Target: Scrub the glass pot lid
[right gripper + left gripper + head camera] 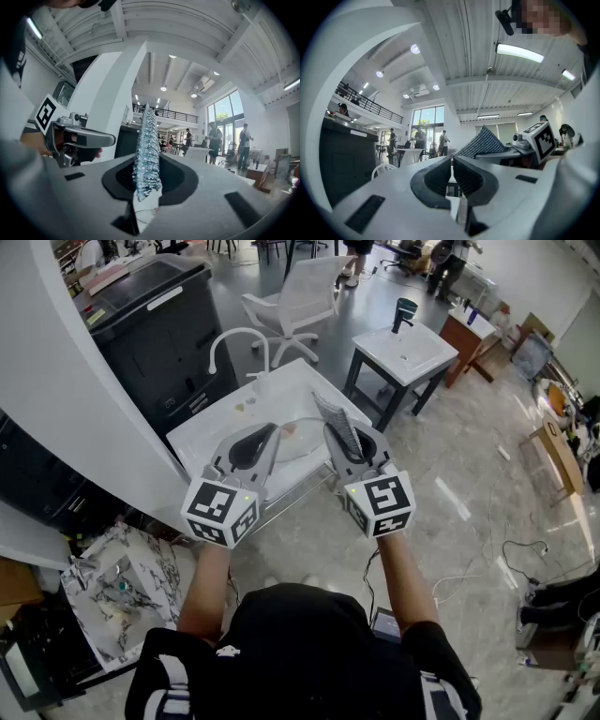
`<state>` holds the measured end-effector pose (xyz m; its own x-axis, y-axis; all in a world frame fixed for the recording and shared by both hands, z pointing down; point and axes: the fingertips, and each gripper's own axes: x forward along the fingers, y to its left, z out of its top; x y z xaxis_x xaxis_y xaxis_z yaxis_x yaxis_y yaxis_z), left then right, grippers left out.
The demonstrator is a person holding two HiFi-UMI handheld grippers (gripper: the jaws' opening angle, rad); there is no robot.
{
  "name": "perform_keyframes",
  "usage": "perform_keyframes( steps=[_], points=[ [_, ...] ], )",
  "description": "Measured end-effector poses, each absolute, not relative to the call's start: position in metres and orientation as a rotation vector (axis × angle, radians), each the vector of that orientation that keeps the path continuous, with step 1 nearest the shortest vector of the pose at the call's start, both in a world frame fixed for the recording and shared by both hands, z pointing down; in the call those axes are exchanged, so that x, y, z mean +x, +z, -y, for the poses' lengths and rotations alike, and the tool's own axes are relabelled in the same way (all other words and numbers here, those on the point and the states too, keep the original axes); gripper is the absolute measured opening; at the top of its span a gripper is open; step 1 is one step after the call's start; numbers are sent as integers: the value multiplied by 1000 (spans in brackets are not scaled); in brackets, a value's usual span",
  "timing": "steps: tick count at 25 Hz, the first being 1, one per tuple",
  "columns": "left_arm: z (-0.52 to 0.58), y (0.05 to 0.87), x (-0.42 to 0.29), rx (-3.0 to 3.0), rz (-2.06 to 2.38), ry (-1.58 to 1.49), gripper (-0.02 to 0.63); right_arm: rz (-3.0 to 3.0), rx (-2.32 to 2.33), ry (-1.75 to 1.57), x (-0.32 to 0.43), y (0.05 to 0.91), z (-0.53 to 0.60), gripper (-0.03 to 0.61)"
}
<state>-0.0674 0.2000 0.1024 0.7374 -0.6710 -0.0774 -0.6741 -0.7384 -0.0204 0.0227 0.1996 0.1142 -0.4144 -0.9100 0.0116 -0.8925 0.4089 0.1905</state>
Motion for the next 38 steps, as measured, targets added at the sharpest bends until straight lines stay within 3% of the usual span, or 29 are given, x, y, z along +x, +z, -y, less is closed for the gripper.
perform_keyframes(
  steps=[38],
  points=[
    [-170,126,-7,-2887,-1180,13,14,2597,1557,-125,77,155,-172,69]
  ],
)
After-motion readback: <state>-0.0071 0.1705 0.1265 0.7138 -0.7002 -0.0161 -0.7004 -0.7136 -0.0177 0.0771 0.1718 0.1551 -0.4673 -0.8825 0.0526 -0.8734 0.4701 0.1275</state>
